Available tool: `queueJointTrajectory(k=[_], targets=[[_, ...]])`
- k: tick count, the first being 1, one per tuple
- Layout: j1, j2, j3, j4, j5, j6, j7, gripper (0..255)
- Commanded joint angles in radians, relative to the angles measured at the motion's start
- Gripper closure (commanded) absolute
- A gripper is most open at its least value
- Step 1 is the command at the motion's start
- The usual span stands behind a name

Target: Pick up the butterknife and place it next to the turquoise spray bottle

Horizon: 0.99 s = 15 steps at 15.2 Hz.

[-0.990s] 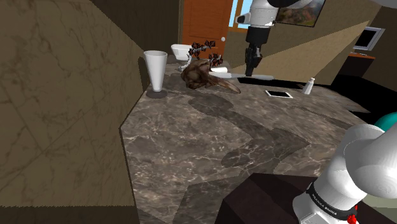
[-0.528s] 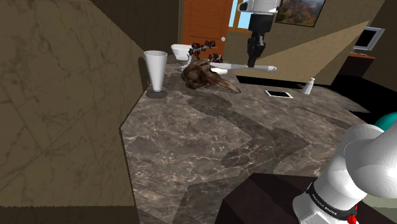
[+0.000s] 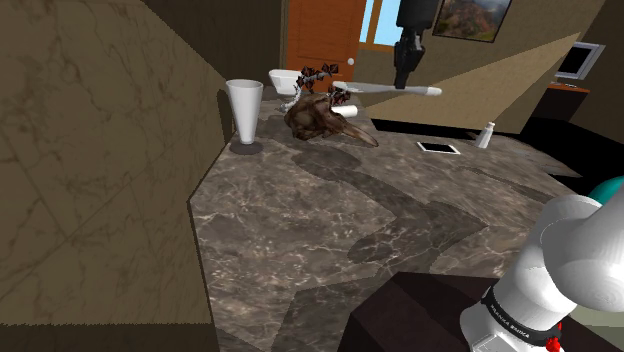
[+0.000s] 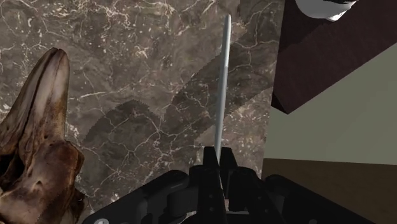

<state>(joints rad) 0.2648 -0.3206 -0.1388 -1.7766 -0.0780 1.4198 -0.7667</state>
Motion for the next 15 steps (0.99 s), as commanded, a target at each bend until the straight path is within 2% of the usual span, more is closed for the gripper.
queueJointTrajectory(k=[1, 9, 15], targets=[[0.000, 0.014, -0.001, 0.042, 0.001, -0.029, -0.003, 255], [0.001, 0.067, -0.002, 0.206, 0.006, -0.140, -0.013, 255], [-0.040, -0.069, -0.069, 0.086, -0.043, -0.145, -0.123, 255]])
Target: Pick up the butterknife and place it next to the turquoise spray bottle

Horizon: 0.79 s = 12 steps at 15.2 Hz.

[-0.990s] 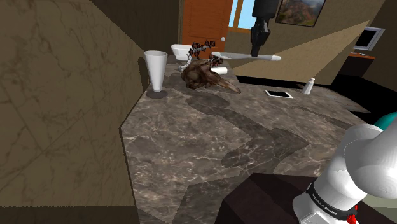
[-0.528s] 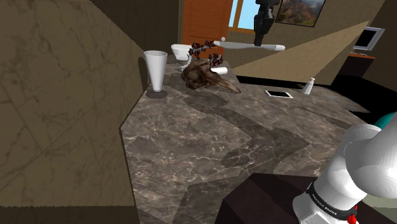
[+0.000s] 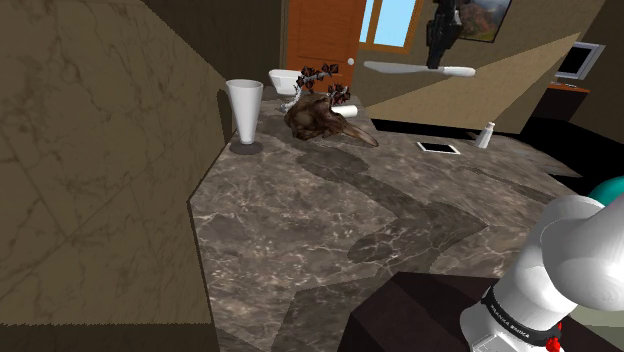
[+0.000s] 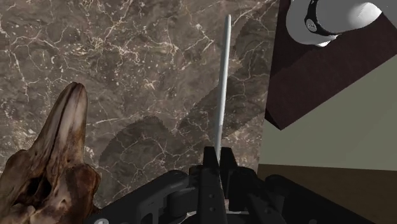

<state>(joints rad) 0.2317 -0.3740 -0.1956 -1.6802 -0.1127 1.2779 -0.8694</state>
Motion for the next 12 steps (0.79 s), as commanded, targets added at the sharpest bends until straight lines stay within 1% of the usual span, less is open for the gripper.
queueJointTrajectory(k=[1, 6, 12], targets=[[-0.013, -0.035, -0.025, -0.026, -0.018, -0.005, -0.040, 255], [-0.047, -0.120, -0.090, -0.083, -0.071, -0.020, -0.141, 255], [-0.083, -0.194, -0.180, -0.114, -0.144, -0.039, -0.272, 255]])
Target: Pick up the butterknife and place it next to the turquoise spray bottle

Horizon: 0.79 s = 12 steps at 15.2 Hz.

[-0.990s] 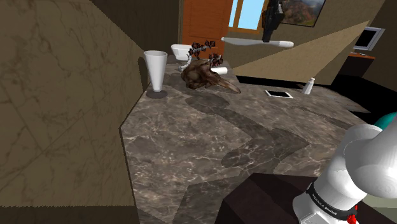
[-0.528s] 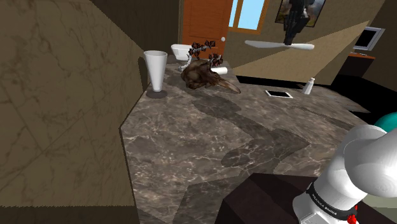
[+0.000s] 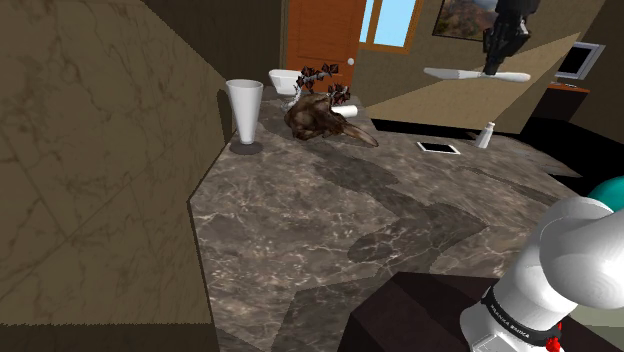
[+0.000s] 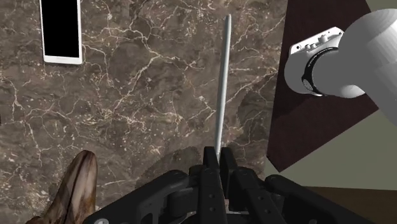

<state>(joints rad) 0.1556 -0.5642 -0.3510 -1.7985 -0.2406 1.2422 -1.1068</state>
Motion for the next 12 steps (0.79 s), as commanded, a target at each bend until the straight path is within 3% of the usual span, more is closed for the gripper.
queueJointTrajectory(k=[1, 12], targets=[[-0.012, -0.013, -0.041, 0.004, -0.029, -0.006, -0.057, 255], [-0.050, -0.052, -0.247, 0.062, -0.167, -0.025, -0.328, 255]])
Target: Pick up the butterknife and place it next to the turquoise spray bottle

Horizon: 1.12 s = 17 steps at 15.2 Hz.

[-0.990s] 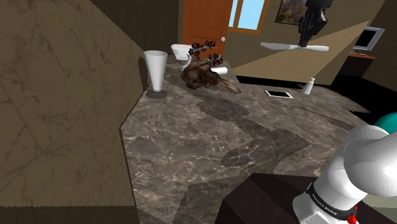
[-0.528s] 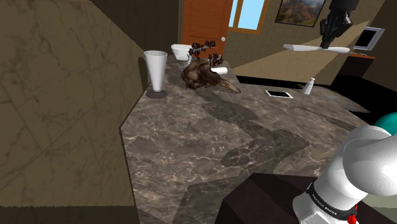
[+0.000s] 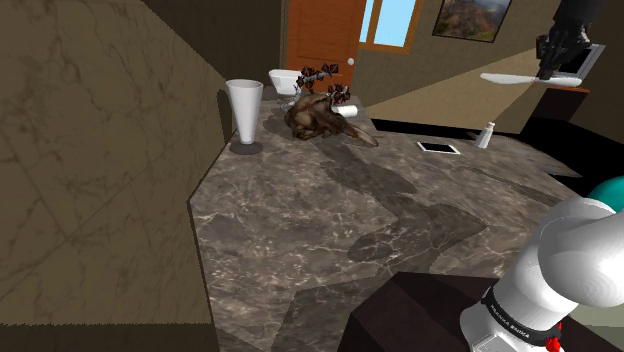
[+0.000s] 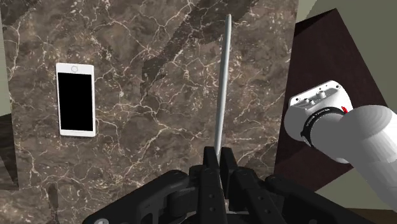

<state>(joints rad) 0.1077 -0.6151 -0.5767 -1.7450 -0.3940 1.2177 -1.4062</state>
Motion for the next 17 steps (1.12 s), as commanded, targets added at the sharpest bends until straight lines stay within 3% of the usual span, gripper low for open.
queueJointTrajectory(k=[1, 7, 17], targets=[[-0.003, 0.002, -0.044, 0.020, -0.024, 0.000, -0.055, 255], [0.008, 0.036, -0.188, 0.109, -0.076, 0.006, -0.212, 255], [-0.026, -0.050, -0.180, -0.089, -0.110, 0.119, -0.165, 255]])
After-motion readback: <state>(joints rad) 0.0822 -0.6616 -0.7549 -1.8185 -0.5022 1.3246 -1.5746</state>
